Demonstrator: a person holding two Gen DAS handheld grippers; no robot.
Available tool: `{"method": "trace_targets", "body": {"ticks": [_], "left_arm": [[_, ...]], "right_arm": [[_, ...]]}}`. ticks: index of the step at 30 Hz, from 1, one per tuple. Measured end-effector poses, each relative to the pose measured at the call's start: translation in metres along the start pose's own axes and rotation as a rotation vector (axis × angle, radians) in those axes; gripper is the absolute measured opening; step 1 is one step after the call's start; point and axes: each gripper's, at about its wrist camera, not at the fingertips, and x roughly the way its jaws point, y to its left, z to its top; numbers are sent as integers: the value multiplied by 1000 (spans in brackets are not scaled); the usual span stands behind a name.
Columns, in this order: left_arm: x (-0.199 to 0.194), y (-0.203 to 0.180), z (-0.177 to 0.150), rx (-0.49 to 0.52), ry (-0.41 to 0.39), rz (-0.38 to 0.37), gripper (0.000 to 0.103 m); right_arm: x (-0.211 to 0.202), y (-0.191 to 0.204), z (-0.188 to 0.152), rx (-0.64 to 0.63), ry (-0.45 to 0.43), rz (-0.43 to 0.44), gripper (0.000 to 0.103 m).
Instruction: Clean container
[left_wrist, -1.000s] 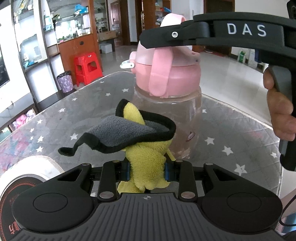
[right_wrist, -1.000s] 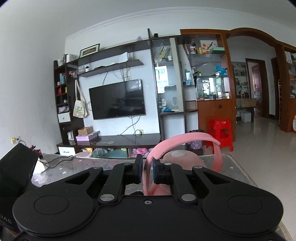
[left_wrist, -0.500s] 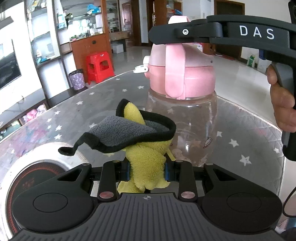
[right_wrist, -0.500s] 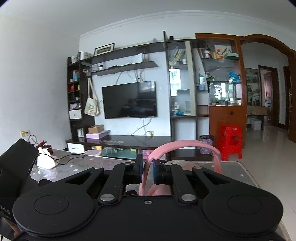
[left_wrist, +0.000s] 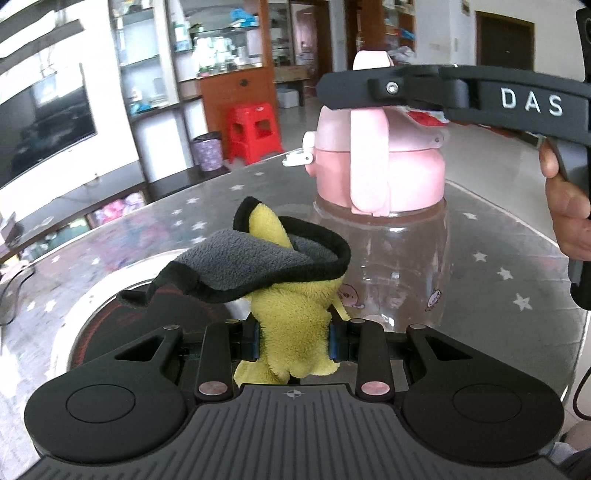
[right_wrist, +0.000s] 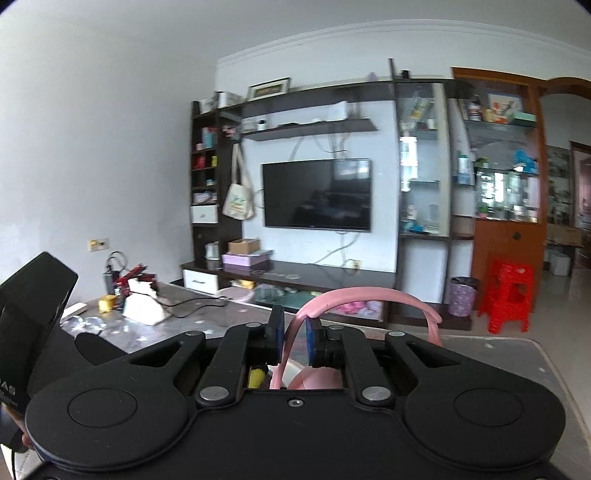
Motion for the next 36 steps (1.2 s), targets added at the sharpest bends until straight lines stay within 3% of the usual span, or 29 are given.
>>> {"method": "trace_targets", "body": {"ticks": [8, 13, 26, 31, 36], "left_arm": [[-8, 6, -7, -10, 14, 26, 32], [-2, -3, -6, 12, 20, 5, 32], [0, -31, -8, 39, 19, -60, 32], [2, -44, -8, 31, 16, -86, 32], [1, -49, -5, -15, 24, -58, 32]], "right_arm": [[3, 34, 4, -80, 38, 100, 13], [1, 47, 5, -107, 67, 116, 13], [-31, 20, 33, -137, 102, 81, 14], [-33, 18, 24, -141, 90, 41, 14], [-40, 20, 9, -127, 77, 19, 14]]}}
